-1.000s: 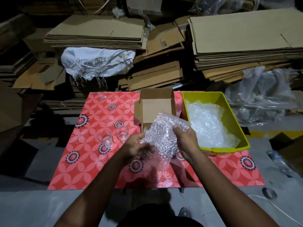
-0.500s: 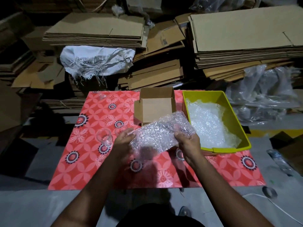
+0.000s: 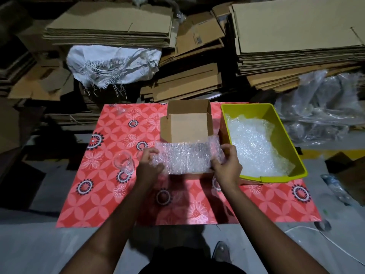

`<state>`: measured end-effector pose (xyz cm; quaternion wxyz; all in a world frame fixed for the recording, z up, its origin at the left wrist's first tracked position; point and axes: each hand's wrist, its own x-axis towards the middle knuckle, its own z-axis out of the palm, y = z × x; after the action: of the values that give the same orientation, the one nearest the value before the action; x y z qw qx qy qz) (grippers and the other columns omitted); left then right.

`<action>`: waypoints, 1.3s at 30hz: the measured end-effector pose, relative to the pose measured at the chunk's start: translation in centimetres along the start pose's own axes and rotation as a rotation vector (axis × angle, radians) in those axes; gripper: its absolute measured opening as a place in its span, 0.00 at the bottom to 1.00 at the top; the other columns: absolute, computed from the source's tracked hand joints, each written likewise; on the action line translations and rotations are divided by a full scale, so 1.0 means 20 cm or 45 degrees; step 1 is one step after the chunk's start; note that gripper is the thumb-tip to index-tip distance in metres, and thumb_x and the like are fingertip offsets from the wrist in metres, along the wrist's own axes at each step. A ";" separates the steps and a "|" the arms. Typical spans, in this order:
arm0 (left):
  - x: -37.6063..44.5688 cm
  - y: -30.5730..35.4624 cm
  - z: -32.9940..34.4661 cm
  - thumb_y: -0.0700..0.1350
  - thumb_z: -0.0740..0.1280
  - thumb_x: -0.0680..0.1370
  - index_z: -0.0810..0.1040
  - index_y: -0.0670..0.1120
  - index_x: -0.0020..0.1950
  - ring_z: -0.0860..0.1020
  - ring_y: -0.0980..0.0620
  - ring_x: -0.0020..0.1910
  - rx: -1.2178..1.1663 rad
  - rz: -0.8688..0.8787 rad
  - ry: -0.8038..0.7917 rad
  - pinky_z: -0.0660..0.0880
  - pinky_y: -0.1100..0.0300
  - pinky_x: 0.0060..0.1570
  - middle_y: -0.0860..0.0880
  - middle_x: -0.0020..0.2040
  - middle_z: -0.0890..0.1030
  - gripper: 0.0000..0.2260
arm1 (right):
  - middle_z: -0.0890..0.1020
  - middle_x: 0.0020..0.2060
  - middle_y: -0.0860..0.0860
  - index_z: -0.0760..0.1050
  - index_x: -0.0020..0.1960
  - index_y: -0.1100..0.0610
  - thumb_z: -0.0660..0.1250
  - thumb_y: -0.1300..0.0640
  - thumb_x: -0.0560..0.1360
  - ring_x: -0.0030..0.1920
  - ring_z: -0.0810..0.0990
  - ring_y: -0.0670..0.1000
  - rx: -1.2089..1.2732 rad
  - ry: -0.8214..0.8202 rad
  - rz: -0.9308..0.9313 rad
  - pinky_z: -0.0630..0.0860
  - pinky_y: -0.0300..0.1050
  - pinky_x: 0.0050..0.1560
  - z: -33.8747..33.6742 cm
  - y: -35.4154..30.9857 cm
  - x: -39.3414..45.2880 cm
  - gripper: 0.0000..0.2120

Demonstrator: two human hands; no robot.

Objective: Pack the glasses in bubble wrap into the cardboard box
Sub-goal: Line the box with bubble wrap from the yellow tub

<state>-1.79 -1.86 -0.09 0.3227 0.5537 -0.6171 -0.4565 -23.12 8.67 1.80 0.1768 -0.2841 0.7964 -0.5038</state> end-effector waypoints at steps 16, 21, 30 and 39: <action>0.14 -0.08 0.20 0.34 0.73 0.72 0.83 0.39 0.59 0.79 0.43 0.52 0.573 0.163 -0.150 0.70 0.61 0.53 0.40 0.55 0.81 0.15 | 0.78 0.51 0.60 0.82 0.56 0.59 0.64 0.65 0.73 0.50 0.80 0.62 -0.752 -0.378 -0.179 0.77 0.49 0.54 0.15 0.13 0.17 0.14; 0.16 -0.07 0.17 0.37 0.71 0.72 0.81 0.44 0.62 0.78 0.49 0.50 0.561 0.085 -0.195 0.70 0.62 0.51 0.42 0.59 0.79 0.19 | 0.78 0.52 0.60 0.80 0.59 0.58 0.63 0.62 0.75 0.50 0.81 0.64 -0.773 -0.439 -0.206 0.78 0.52 0.53 0.15 0.12 0.21 0.15; 0.15 -0.05 0.27 0.43 0.64 0.71 0.81 0.44 0.55 0.76 0.42 0.56 1.069 0.814 -0.290 0.75 0.48 0.53 0.43 0.57 0.79 0.14 | 0.76 0.49 0.57 0.79 0.51 0.57 0.68 0.65 0.69 0.50 0.76 0.60 -1.063 -0.364 -0.540 0.77 0.52 0.44 0.19 0.06 0.14 0.11; 0.28 -0.05 0.51 0.39 0.61 0.81 0.72 0.39 0.69 0.75 0.41 0.62 1.469 0.544 -0.794 0.70 0.51 0.61 0.40 0.65 0.74 0.16 | 0.74 0.61 0.58 0.71 0.66 0.58 0.71 0.57 0.73 0.63 0.73 0.60 -1.097 -1.013 -0.357 0.74 0.49 0.62 0.48 0.19 0.29 0.23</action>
<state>-11.72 -5.28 -5.43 -0.1334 0.3461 -0.9209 -0.1194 -23.25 -0.53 -5.72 0.2619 -0.5992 0.7565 -0.0092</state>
